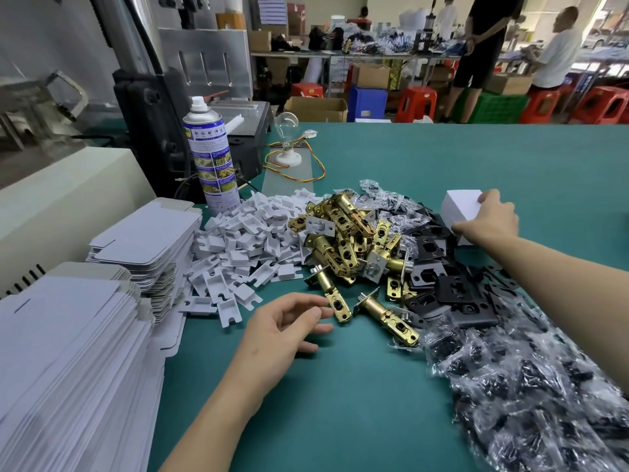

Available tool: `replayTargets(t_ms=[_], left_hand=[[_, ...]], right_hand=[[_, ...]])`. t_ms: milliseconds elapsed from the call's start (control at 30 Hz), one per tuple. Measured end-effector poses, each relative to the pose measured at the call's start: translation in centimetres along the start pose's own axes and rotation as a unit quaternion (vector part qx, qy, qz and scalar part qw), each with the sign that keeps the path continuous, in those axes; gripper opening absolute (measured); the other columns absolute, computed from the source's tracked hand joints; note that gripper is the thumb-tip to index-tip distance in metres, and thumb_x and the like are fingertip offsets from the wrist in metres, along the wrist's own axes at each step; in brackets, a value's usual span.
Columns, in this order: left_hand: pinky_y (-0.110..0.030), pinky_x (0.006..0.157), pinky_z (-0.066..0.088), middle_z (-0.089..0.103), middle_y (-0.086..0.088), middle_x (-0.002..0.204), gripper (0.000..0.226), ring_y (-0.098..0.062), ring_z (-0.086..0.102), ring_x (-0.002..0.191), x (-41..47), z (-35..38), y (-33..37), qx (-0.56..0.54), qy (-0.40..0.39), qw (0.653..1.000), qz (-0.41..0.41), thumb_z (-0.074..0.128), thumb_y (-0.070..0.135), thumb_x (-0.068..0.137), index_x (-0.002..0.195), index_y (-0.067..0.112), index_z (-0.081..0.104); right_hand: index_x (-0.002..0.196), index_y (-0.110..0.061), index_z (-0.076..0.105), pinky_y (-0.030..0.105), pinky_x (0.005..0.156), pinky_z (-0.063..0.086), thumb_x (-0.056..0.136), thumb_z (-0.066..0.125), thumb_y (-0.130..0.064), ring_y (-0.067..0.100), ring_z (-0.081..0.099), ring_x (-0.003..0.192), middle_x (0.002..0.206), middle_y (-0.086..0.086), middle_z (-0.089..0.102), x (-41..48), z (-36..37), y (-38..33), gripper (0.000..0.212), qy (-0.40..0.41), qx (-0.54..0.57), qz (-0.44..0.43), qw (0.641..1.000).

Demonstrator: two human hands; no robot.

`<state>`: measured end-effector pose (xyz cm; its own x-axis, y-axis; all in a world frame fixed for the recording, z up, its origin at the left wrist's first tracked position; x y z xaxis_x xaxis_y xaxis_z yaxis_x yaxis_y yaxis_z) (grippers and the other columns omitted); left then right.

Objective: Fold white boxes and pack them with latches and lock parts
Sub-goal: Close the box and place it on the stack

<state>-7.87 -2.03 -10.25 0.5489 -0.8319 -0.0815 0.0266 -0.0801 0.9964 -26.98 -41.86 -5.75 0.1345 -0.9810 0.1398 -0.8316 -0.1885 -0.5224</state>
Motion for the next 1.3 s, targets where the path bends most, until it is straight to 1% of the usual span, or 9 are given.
replayTargets(t_ms=[400,600,700,833,933,1033,1100,1167,1300], left_hand=[[-0.028,0.075,0.064,0.081,0.006,0.105,0.02,-0.012,0.078,0.099,0.0,-0.2,-0.1,0.004,0.001,1.0,-0.003,0.059,0.014,0.107,0.109,0.022,0.077],[-0.027,0.074,0.064,0.081,0.006,0.105,0.018,-0.013,0.078,0.099,0.1,0.1,-0.3,0.007,-0.003,1.0,-0.004,0.061,0.015,0.106,0.108,0.022,0.077],[-0.026,0.073,0.063,0.082,0.005,0.105,0.017,-0.014,0.078,0.098,0.1,0.3,-0.3,0.007,-0.006,1.0,-0.006,0.061,0.014,0.106,0.11,0.02,0.077],[-0.026,0.073,0.063,0.082,0.005,0.105,0.017,-0.014,0.078,0.098,0.0,0.4,-0.3,0.012,-0.009,1.0,-0.005,0.061,0.015,0.105,0.11,0.02,0.077],[-0.026,0.073,0.063,0.082,0.004,0.105,0.018,-0.014,0.078,0.098,-0.1,0.2,-0.2,0.017,-0.003,1.0,-0.006,0.061,0.014,0.106,0.11,0.019,0.077],[-0.029,0.075,0.065,0.081,0.004,0.105,0.018,-0.015,0.079,0.098,-0.1,0.1,-0.1,0.012,0.003,1.0,-0.011,0.06,0.013,0.106,0.11,0.019,0.077],[-0.03,0.076,0.065,0.081,0.003,0.105,0.018,-0.015,0.079,0.098,-0.1,0.1,0.0,0.011,0.002,1.0,-0.009,0.06,0.013,0.106,0.11,0.018,0.077],[-0.029,0.075,0.064,0.081,0.003,0.105,0.018,-0.015,0.079,0.097,-0.1,0.0,-0.1,0.011,0.003,1.0,-0.009,0.06,0.013,0.106,0.109,0.018,0.077],[-0.03,0.074,0.065,0.081,0.003,0.104,0.018,-0.015,0.079,0.097,-0.1,0.0,-0.1,0.015,0.008,1.0,-0.008,0.06,0.013,0.106,0.11,0.018,0.077]], right_hand=[[0.139,-0.011,0.042,0.05,0.104,0.041,0.076,0.085,-0.015,0.047,0.044,0.126,0.133,0.029,0.047,-1.4,-1.5,1.5,0.076,0.076,0.032,-0.002,0.997],[0.135,-0.012,0.045,0.048,0.101,0.043,0.076,0.085,-0.021,0.047,0.047,0.122,0.131,0.028,0.049,-0.6,-1.1,1.8,0.072,0.035,0.012,-0.003,0.999],[0.136,-0.014,0.045,0.044,0.092,0.046,0.074,0.085,-0.023,0.046,0.052,0.116,0.126,0.027,0.052,-0.5,-0.9,1.1,0.075,0.003,0.0,-0.022,1.0],[0.136,-0.015,0.045,0.039,0.083,0.039,0.076,0.085,-0.025,0.044,0.052,0.115,0.125,0.025,0.052,-0.8,0.1,0.3,0.073,-0.005,0.01,-0.041,0.999],[0.139,-0.014,0.043,0.045,0.094,0.043,0.078,0.084,-0.03,0.046,0.05,0.12,0.132,0.025,0.049,-1.2,0.3,0.0,0.075,-0.02,0.0,-0.029,0.999],[0.145,-0.013,0.039,0.061,0.112,0.03,0.08,0.083,-0.052,0.042,0.039,0.138,0.145,0.023,0.041,-2.4,-0.5,-1.1,0.087,-0.019,-0.056,-0.006,0.998],[0.143,-0.011,0.042,0.063,0.115,0.025,0.084,0.077,-0.052,0.038,0.035,0.142,0.149,0.021,0.039,-3.7,-1.5,-3.6,0.08,0.019,-0.045,-0.045,0.998],[0.137,-0.011,0.05,0.055,0.113,0.031,0.09,0.071,-0.045,0.035,0.041,0.137,0.145,0.017,0.045,-5.6,-2.5,-7.9,0.062,0.053,-0.001,-0.13,0.99],[0.118,-0.017,0.065,0.046,0.108,0.04,0.096,0.065,-0.043,0.026,0.049,0.129,0.13,0.008,0.058,-12.9,-2.6,-18.4,0.034,0.043,0.053,-0.32,0.945]])
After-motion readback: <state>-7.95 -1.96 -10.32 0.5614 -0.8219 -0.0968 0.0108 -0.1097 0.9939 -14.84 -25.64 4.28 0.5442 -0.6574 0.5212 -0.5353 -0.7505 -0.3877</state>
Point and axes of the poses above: each hand's wrist, its own x-axis towards the middle knuckle, its own z-axis out of the palm, y = z × x, the point moved 7 cm from there along x, towards the middle knuckle
